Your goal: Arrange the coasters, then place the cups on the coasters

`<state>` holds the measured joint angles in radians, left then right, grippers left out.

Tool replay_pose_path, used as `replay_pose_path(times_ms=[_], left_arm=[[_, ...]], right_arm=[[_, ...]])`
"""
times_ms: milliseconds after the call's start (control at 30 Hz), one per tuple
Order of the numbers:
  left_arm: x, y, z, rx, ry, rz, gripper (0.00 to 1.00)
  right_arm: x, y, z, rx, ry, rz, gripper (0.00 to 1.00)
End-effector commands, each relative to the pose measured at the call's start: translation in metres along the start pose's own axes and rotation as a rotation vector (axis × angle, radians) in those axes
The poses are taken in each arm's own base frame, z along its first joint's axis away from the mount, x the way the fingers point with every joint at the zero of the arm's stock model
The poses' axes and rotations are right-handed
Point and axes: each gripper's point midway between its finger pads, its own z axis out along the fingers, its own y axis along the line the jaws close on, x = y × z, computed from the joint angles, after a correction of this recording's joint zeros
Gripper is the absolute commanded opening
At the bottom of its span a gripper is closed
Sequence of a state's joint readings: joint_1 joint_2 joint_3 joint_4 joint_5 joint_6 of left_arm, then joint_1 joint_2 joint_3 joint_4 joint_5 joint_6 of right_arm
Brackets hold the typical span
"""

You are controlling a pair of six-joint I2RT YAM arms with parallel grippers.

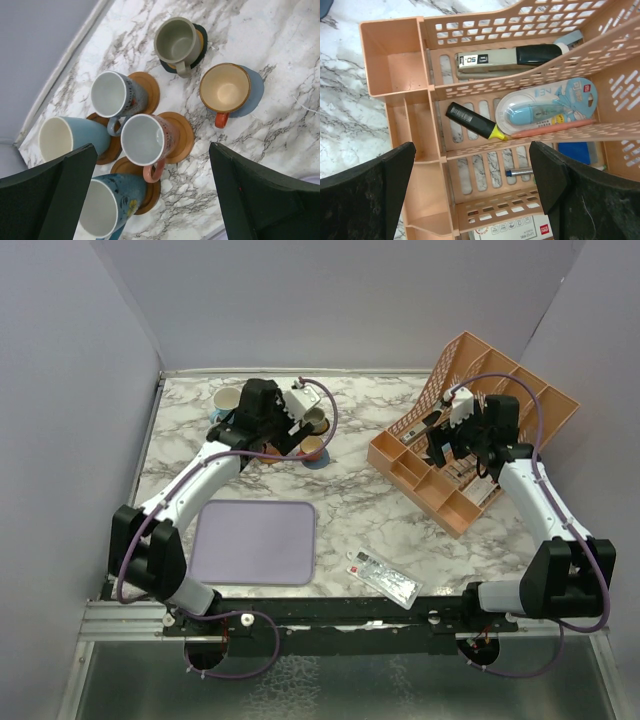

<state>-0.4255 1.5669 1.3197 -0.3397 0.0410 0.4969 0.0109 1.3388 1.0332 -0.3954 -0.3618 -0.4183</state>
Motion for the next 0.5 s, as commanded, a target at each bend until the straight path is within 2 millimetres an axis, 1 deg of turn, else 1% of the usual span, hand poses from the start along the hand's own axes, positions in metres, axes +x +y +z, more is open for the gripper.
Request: replay_pose_path(times_ms=[0,200,367,467], left_arm=[[-0.027,0.030,-0.037,-0.186,-0.172,-0.050,0.99],[-0.021,0.052,-0.075,-0.317,-0.216,-0.105,0.99],[0.000,0.066,-0.101,-0.382,-0.192,-0.173,0.99],[0.018,0.076,-0.114,-0.409,-0.196,-0.249,0.99]], right_arm=[[-0.012,-0.021,-0.011,0.117,-0.037,0.010,1.00],[-0.021,-0.027,-0.014,0.157,-0.081,0.045,1.00],[-0.034,-0.030,-0.017,0.162,-0.108,0.083,1.00],[-0.045,-0.037,-0.022,0.189,-0.118,0.079,1.00]])
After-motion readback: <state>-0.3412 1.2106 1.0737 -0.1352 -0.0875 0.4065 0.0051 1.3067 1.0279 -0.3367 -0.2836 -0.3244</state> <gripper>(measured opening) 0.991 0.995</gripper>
